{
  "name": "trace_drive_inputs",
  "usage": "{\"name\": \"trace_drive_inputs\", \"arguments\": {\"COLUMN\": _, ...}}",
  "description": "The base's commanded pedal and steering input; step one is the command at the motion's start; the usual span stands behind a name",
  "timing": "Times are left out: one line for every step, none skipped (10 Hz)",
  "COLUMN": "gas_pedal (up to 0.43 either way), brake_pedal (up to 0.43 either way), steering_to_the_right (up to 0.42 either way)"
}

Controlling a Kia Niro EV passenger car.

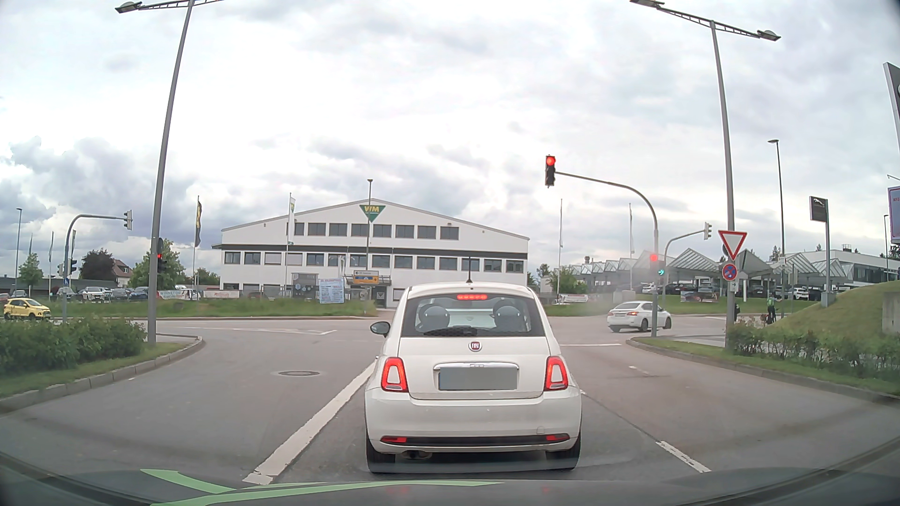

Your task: Follow the waypoints while adhering to traffic rules and regulations

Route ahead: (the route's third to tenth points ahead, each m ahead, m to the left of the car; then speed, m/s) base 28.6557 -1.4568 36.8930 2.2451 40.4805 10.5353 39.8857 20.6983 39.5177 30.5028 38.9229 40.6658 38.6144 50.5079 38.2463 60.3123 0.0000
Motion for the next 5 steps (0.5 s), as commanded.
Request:
{"name": "trace_drive_inputs", "arguments": {"gas_pedal": 0.0, "brake_pedal": 0.348, "steering_to_the_right": -0.001}}
{"name": "trace_drive_inputs", "arguments": {"gas_pedal": 0.0, "brake_pedal": 0.348, "steering_to_the_right": -0.001}}
{"name": "trace_drive_inputs", "arguments": {"gas_pedal": 0.0, "brake_pedal": 0.348, "steering_to_the_right": -0.001}}
{"name": "trace_drive_inputs", "arguments": {"gas_pedal": 0.0, "brake_pedal": 0.348, "steering_to_the_right": -0.001}}
{"name": "trace_drive_inputs", "arguments": {"gas_pedal": 0.0, "brake_pedal": 0.341, "steering_to_the_right": -0.001}}
